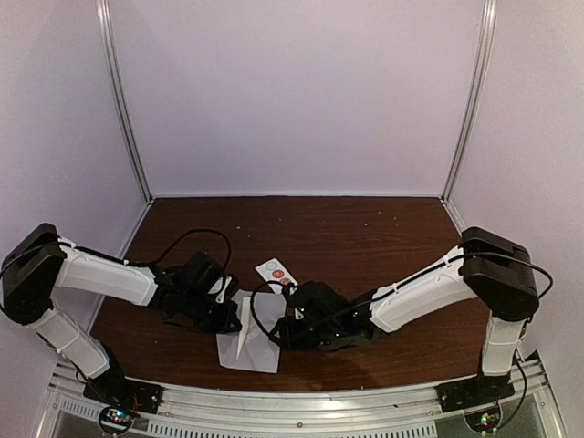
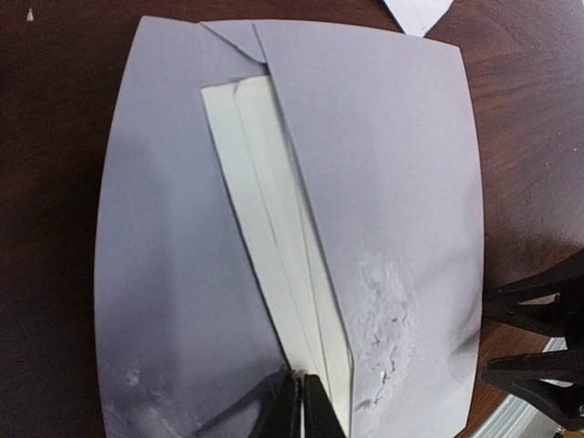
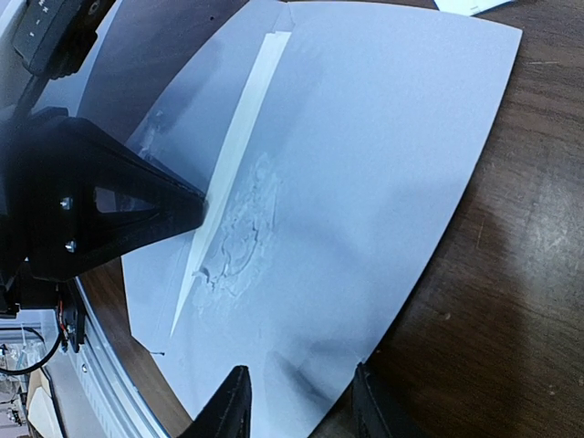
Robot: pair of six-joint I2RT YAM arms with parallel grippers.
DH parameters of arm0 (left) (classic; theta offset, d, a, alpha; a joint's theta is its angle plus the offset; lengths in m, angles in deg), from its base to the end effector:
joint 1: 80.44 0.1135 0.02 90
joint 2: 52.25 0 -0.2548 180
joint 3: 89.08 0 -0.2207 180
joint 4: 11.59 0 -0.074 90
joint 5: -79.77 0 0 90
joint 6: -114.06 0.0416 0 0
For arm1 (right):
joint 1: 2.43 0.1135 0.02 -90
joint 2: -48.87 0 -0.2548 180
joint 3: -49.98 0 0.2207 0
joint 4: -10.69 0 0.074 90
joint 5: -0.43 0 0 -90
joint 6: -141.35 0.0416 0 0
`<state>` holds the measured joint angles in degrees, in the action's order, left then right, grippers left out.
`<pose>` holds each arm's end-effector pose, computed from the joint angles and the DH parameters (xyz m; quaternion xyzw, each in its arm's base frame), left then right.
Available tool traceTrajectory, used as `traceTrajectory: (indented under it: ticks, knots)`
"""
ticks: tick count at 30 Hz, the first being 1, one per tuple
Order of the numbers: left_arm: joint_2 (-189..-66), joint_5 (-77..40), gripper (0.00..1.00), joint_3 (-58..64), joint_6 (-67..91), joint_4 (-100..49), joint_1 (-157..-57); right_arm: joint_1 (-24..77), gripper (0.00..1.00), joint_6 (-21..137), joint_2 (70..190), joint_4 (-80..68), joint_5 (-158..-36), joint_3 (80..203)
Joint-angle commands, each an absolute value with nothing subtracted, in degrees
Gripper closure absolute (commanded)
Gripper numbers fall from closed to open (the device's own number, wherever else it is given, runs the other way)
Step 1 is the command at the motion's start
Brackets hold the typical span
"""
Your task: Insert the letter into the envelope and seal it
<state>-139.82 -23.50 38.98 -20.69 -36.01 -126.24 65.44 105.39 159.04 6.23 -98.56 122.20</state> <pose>0.1645 -0.1828 0.1403 0.0386 0.9593 -0.2609 0.1013 0.1322 0.3423 0.1393 -0.1412 0.9017 0.3865 0.1326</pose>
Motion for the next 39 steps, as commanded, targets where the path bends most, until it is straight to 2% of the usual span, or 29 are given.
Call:
traceTrajectory:
  ticks: [1, 14, 20, 23, 25, 39]
  knots:
    - [-142.50, -24.54, 0.96, 39.23, -19.44, -33.91, -126.49, 65.51, 0.62, 105.16, 161.54, 5.55, -99.57, 123.21]
    - [-142.72, -26.26, 0.96, 39.68, -20.11, -30.81, -126.48, 65.34, 0.62, 104.87, 160.12, 4.37, -98.67, 123.16]
    - [-137.88, -23.88, 0.85, 38.85, -20.48, -33.81, -126.49, 65.24, 0.56, 104.78, 156.77, 2.62, -97.08, 122.56]
    - [-136.72, -24.27, 0.81, 39.03, -21.07, -34.60, -126.49, 65.16, 0.47, 104.86, 155.14, 1.90, -96.62, 121.92]
    - [-136.39, -24.74, 0.80, 39.67, -21.79, -34.47, -126.49, 65.16, 0.44, 104.94, 154.51, 1.86, -96.67, 121.39]
    - [-137.66, -29.18, 0.80, 44.25, -24.61, -27.86, -126.57, 65.16, 0.45, 106.28, 158.00, 5.42, -98.98, 121.07]
